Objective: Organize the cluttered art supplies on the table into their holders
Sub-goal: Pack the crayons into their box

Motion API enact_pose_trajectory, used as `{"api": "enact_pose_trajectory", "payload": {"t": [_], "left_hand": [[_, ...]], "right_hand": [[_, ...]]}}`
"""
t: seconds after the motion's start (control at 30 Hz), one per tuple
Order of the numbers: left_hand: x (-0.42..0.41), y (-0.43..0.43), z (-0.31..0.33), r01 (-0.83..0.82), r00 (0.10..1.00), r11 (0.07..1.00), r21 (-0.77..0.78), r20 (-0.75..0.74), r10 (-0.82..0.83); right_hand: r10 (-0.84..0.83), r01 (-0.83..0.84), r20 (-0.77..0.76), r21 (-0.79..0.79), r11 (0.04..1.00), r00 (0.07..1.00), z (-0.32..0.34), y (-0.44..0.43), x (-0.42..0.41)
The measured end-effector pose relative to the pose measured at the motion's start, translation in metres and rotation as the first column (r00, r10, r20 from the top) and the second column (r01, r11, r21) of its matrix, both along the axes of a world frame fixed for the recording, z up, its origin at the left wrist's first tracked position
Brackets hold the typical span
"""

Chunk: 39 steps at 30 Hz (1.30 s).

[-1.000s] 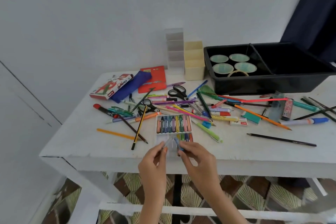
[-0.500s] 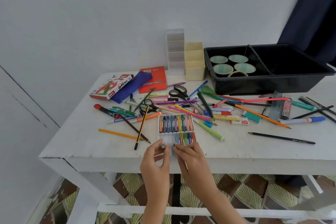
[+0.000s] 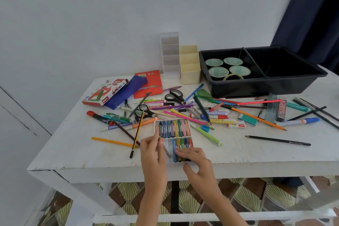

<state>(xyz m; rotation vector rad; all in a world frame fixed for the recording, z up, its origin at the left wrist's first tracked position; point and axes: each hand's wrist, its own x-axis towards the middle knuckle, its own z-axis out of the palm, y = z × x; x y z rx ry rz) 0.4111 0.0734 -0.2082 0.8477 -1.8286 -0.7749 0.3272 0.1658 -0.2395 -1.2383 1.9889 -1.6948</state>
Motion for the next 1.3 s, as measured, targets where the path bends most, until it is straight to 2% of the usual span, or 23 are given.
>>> {"api": "enact_pose_trajectory", "payload": {"t": [0.1,0.2,0.33,0.4,0.47,0.53,0.6,0.7,0.8,0.93,1.0,1.07,1.17,1.3], "left_hand": [[-0.01,-0.009,-0.012,0.073,0.986,0.995,0.064,0.148,-0.081],[-0.017,-0.011,-0.019,0.069,0.975,0.995,0.071,0.207,-0.082],[-0.015,-0.005,-0.025,0.028,0.985,0.997,0.077,0.168,-0.041],[-0.012,0.0,-0.027,0.04,0.992,0.993,0.107,0.115,-0.052],[-0.012,0.003,-0.032,0.064,0.988,0.987,0.15,0.131,-0.084],[-0.012,0.004,-0.035,0.018,0.982,0.992,0.123,0.186,-0.041],[-0.014,0.006,-0.037,0.026,0.984,0.997,0.067,0.173,-0.037],[-0.013,0.0,-0.038,0.048,0.947,0.989,-0.143,0.321,0.001],[-0.015,-0.006,-0.035,0.045,0.901,0.982,-0.184,0.432,0.04],[-0.017,-0.008,-0.03,0.057,0.873,0.979,-0.196,0.485,0.046],[-0.018,-0.008,-0.024,0.037,0.862,0.99,-0.133,0.506,0.036],[-0.022,-0.004,-0.017,0.024,0.87,0.992,-0.127,0.491,0.041],[-0.036,0.009,-0.006,0.035,0.916,0.989,-0.142,0.4,0.025],[-0.071,0.034,0.006,0.188,0.909,0.969,-0.161,0.401,-0.11]], "right_hand": [[-0.009,0.012,-0.066,0.047,0.999,0.998,-0.006,-0.003,0.001],[-0.008,0.015,-0.111,0.07,0.997,0.994,-0.009,-0.004,0.002],[-0.011,0.023,-0.157,0.074,0.997,0.988,-0.013,-0.005,0.0],[-0.008,0.024,-0.199,0.074,0.997,0.98,-0.015,-0.005,0.0],[-0.009,0.029,-0.243,0.079,0.996,0.97,-0.017,-0.005,-0.001],[-0.003,0.032,-0.299,0.093,0.995,0.954,-0.02,-0.004,-0.001],[0.017,0.028,-0.366,0.117,0.993,0.93,-0.023,-0.002,0.0],[0.02,0.053,-0.434,0.155,0.986,0.9,-0.022,-0.002,0.002],[0.019,0.072,-0.471,0.174,0.982,0.882,-0.019,-0.004,0.005],[0.089,0.017,-0.469,0.219,0.976,0.879,-0.011,-0.005,0.002],[0.097,-0.021,-0.381,0.199,0.98,0.919,-0.003,-0.002,-0.004],[0.051,-0.004,-0.306,0.152,0.988,0.951,0.005,0.004,-0.01],[-0.047,0.079,-0.28,0.103,0.992,0.959,0.015,0.015,-0.025],[-0.16,0.185,-0.247,0.083,0.979,0.956,0.021,0.031,-0.059]]}}
